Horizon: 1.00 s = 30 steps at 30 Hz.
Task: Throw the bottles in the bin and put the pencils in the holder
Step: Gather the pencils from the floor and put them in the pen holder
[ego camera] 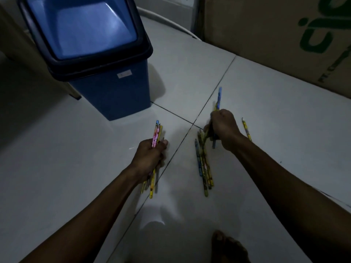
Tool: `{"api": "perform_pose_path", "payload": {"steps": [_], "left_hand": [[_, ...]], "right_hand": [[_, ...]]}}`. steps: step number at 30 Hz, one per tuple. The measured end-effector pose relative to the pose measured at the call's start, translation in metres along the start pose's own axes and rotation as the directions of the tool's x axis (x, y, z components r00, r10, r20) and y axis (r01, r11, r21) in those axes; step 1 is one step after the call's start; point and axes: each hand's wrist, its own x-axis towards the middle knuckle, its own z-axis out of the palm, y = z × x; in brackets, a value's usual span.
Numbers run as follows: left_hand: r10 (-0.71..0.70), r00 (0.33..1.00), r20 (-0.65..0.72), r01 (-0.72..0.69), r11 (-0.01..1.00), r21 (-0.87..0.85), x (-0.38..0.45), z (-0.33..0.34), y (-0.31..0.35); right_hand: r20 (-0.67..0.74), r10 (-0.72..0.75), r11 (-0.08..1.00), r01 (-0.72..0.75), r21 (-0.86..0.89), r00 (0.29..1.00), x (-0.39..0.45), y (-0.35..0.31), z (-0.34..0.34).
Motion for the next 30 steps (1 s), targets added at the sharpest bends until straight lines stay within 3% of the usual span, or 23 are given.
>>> {"api": "perform_pose_path", "payload": {"steps": [3, 5, 10, 15, 24, 30], "left_hand": [[-0.006, 1.0, 0.028, 0.008, 0.998, -0.064, 0.006, 0.008, 0.0], [-0.013, 0.999, 0.031, 0.016, 0.995, -0.102, 0.009, 0.013, 0.001], [-0.006, 1.0, 0.031, 0.01, 0.992, -0.128, 0.008, 0.02, 0.004], [0.02, 0.999, 0.031, -0.017, 0.996, -0.086, 0.003, 0.012, 0.002], [0.024, 0.999, -0.036, -0.026, 0.998, -0.06, -0.002, 0.004, 0.001], [0.037, 0.999, -0.029, -0.038, 0.999, -0.036, -0.001, 0.006, 0.0]], "right_hand": [[0.069, 0.201, 0.976, -0.206, 0.066, 0.977, -0.01, 0.012, -0.016], [0.063, 0.26, 0.964, -0.262, 0.033, 0.964, -0.017, 0.024, -0.022], [-0.024, 0.037, 0.92, -0.043, -0.389, 0.999, -0.021, 0.053, -0.013], [-0.019, -0.038, 0.821, 0.02, -0.57, 0.999, -0.029, 0.046, 0.001], [-0.097, -0.044, 0.774, -0.028, -0.633, 0.994, -0.028, 0.033, 0.014], [-0.062, -0.025, 0.797, -0.018, -0.603, 0.998, -0.028, 0.035, 0.014]]}}
